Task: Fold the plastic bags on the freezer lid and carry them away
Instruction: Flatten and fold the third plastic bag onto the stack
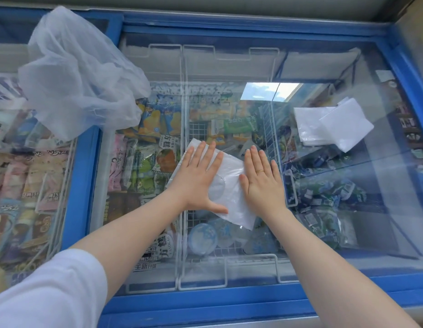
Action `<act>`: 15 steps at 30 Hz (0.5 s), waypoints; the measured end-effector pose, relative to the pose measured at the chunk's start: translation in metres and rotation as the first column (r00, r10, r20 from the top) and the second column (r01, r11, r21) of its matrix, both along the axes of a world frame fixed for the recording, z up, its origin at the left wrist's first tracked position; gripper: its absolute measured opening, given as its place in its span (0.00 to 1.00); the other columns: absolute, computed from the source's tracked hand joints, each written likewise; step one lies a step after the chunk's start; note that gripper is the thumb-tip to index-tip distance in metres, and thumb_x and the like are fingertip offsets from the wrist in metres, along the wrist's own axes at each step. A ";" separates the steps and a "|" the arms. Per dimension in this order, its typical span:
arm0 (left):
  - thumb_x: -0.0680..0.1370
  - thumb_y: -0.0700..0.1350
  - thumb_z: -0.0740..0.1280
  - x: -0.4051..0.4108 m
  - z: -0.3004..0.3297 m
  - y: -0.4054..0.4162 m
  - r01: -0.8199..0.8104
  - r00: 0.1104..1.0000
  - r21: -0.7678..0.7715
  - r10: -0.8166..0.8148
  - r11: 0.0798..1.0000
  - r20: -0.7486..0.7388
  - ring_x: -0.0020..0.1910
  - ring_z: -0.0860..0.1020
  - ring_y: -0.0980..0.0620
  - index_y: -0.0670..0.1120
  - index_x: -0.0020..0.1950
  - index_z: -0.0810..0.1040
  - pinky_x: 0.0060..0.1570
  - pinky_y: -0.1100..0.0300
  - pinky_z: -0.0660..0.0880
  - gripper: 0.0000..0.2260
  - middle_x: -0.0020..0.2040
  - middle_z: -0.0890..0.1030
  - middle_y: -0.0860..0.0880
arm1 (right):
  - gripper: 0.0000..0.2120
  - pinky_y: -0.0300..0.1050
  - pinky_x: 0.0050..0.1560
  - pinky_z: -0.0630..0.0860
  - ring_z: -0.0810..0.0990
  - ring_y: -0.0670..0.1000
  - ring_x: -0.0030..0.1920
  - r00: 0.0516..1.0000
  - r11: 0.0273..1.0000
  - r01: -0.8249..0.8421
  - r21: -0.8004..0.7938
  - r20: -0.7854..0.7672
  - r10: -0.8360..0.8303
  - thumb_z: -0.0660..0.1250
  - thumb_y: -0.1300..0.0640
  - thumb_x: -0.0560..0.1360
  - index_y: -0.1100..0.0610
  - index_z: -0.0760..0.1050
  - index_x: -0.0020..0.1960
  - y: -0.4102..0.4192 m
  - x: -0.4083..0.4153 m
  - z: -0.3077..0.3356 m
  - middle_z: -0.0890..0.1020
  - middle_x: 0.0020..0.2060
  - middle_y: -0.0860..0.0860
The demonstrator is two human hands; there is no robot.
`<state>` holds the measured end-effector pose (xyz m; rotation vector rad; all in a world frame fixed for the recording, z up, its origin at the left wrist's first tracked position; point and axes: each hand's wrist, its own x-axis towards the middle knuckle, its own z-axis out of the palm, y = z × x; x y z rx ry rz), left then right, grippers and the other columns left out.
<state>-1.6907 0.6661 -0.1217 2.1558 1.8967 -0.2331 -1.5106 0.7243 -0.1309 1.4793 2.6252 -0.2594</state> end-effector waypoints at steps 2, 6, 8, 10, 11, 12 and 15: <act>0.61 0.79 0.55 0.000 0.002 -0.001 -0.011 1.000 -0.008 0.011 1.000 -0.013 0.72 0.30 0.43 0.45 0.73 0.30 0.71 0.45 0.33 0.58 0.74 0.30 0.43 | 0.36 0.46 0.70 0.31 0.38 0.48 0.75 1.000 1.000 0.016 -0.026 0.023 -0.015 0.27 0.42 0.71 0.53 0.38 0.76 -0.001 -0.001 0.002 0.40 0.76 0.48; 0.67 0.71 0.62 0.009 0.017 -0.015 0.044 0.999 0.080 -0.047 0.996 0.029 0.73 0.35 0.45 0.54 0.73 0.33 0.70 0.45 0.35 0.50 0.73 0.32 0.48 | 0.29 0.52 0.74 0.46 0.50 0.56 0.76 0.999 0.999 -0.002 -0.051 0.048 0.004 0.44 0.45 0.80 0.58 0.48 0.76 -0.007 0.010 0.013 0.50 0.76 0.55; 0.64 0.57 0.75 0.019 0.023 -0.028 0.150 0.985 0.226 -0.165 0.962 0.049 0.74 0.56 0.40 0.53 0.75 0.55 0.69 0.41 0.52 0.45 0.76 0.53 0.44 | 0.26 0.57 0.62 0.70 0.71 0.64 0.65 1.000 0.999 -0.031 -0.022 -0.002 0.031 0.55 0.49 0.78 0.64 0.65 0.70 -0.009 0.015 0.023 0.69 0.68 0.62; 0.56 0.43 0.80 0.029 0.022 -0.041 0.250 0.963 0.299 -0.268 0.921 0.021 0.65 0.72 0.38 0.50 0.64 0.73 0.61 0.41 0.68 0.38 0.68 0.71 0.42 | 0.25 0.56 0.53 0.74 0.75 0.65 0.56 0.997 0.997 -0.076 -0.022 -0.022 0.076 0.57 0.52 0.77 0.65 0.67 0.68 -0.008 0.020 0.029 0.74 0.62 0.63; 0.53 0.40 0.79 0.034 0.020 -0.047 0.277 0.955 0.306 -0.296 0.911 0.017 0.61 0.75 0.39 0.49 0.58 0.78 0.58 0.43 0.72 0.34 0.64 0.75 0.42 | 0.25 0.54 0.56 0.71 0.72 0.64 0.57 0.996 0.996 -0.072 -0.052 -0.059 0.069 0.59 0.53 0.77 0.64 0.63 0.70 -0.006 0.021 0.033 0.71 0.64 0.62; 0.52 0.38 0.78 0.040 0.019 -0.052 0.284 0.951 0.316 -0.307 0.905 0.024 0.58 0.78 0.40 0.47 0.53 0.81 0.55 0.45 0.74 0.30 0.61 0.78 0.42 | 0.27 0.52 0.58 0.68 0.70 0.63 0.59 0.994 0.988 -0.052 -0.146 -0.104 0.037 0.62 0.53 0.77 0.62 0.59 0.72 -0.003 0.022 0.037 0.68 0.65 0.61; 0.61 0.42 0.72 0.057 0.019 -0.063 0.180 0.967 0.348 -0.230 0.920 0.109 0.50 0.81 0.43 0.42 0.49 0.82 0.48 0.50 0.78 0.17 0.54 0.82 0.42 | 0.28 0.50 0.48 0.71 0.74 0.59 0.53 0.982 0.944 0.049 -0.326 -0.155 -0.105 0.67 0.53 0.74 0.57 0.59 0.69 0.009 0.022 0.049 0.74 0.55 0.58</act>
